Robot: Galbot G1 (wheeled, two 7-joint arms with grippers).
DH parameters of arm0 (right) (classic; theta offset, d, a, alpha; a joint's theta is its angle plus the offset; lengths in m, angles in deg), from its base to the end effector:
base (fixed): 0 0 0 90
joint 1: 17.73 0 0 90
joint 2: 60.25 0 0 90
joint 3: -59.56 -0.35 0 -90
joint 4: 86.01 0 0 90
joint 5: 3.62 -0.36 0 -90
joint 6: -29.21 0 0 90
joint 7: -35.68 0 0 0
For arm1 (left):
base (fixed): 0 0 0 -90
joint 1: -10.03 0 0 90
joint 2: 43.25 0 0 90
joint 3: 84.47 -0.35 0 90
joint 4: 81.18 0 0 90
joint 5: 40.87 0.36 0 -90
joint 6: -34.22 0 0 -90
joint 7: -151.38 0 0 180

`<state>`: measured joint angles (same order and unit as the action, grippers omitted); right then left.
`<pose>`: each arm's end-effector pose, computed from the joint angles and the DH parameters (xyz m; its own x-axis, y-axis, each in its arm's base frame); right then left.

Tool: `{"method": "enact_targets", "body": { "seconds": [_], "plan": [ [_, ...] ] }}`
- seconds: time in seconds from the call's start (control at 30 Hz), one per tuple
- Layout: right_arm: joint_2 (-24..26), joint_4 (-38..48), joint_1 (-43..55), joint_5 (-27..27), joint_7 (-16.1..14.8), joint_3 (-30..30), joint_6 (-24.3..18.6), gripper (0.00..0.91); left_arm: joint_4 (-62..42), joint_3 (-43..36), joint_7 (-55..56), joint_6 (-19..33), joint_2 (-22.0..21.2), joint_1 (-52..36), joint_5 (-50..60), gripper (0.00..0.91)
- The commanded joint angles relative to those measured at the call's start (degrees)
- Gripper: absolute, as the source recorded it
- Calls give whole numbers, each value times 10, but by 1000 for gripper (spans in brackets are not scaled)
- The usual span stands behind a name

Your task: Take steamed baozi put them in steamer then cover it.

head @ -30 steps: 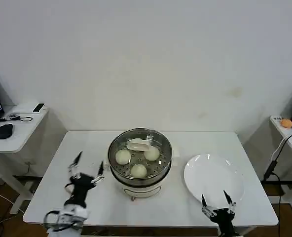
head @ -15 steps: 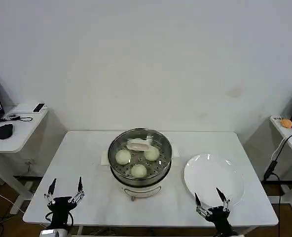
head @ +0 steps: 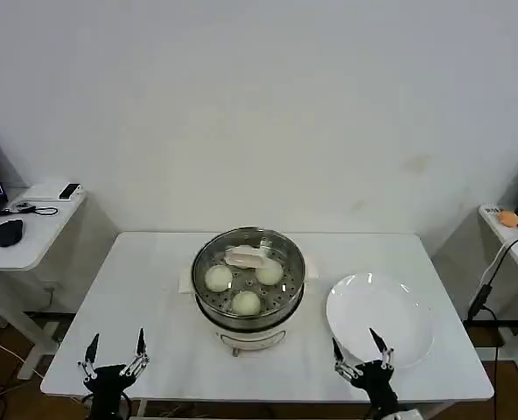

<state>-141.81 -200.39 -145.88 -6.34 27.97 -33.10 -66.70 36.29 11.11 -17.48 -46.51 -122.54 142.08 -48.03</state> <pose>0.1359 -0.0446 -0.3572 -0.9756 -0.1627 0.1472 -0.1755 0.9813 -0.0792 0.1189 0.0647 -0.3428 -0.9818 -0.1781 0.0666 -0.1712 0.9804 0.0973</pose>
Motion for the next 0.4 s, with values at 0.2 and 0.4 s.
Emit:
{"method": "enact_targets", "body": {
  "seconds": [0.2,0.4],
  "plan": [
    [24,-29,-19,-13,16,8,30,907,15,7,-23,-46,-6,23,29,907],
    [25,-31,-15,-10,19,10,39,907,32,1,-26,-44,-10,35,39,907]
  ]
}}
